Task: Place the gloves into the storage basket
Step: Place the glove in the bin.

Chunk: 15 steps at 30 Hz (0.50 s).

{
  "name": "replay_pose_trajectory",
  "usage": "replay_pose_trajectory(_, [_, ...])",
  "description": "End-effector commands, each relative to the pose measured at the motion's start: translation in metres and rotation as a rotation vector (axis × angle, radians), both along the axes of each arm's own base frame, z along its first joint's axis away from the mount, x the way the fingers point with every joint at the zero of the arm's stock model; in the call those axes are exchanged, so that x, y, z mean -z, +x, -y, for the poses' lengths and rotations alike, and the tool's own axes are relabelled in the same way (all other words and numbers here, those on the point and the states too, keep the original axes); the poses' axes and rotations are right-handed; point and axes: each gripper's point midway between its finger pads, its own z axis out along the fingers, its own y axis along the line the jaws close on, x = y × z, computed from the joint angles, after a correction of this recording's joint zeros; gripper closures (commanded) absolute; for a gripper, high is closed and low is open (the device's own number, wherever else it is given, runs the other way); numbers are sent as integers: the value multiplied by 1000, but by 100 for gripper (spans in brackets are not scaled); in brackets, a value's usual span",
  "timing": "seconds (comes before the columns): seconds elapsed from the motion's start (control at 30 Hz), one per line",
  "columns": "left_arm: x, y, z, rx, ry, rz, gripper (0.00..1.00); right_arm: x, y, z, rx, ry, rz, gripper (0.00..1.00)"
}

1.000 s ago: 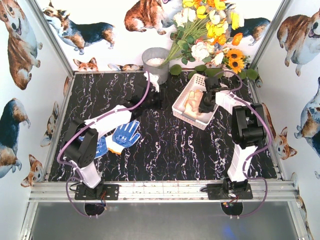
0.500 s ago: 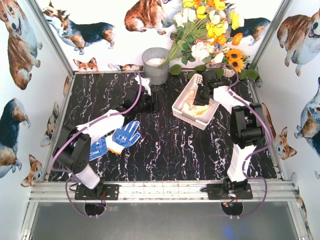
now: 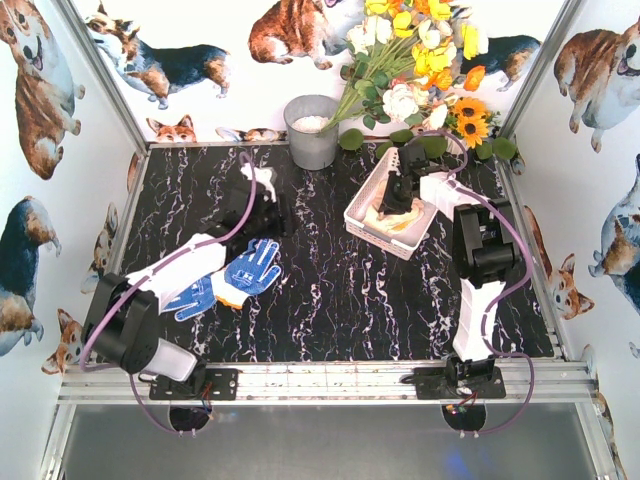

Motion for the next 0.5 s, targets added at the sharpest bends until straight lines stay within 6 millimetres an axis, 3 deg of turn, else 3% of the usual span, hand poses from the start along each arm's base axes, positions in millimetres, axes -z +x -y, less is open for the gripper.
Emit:
replay_pose_trajectory(0.0, [15, -12, -37, -100, 51, -70, 43, -40, 15, -5, -31, 25, 107, 76])
replay_pose_trajectory(0.17, [47, -41, -71, -176, 140, -198, 43, -94, -2, -6, -58, 49, 206, 69])
replay_pose_trajectory(0.3, [64, -71, -85, -169, 197, -264, 47, -133, -29, -6, -70, 86, 275, 65])
replay_pose_trajectory(0.4, [79, -95, -91, -142, 238, -310, 57, -152, -54, -6, -79, 120, 310, 62])
replay_pose_trajectory(0.47, [88, -109, -94, -130, 253, -335, 58, -158, -71, -7, -89, 144, 320, 61])
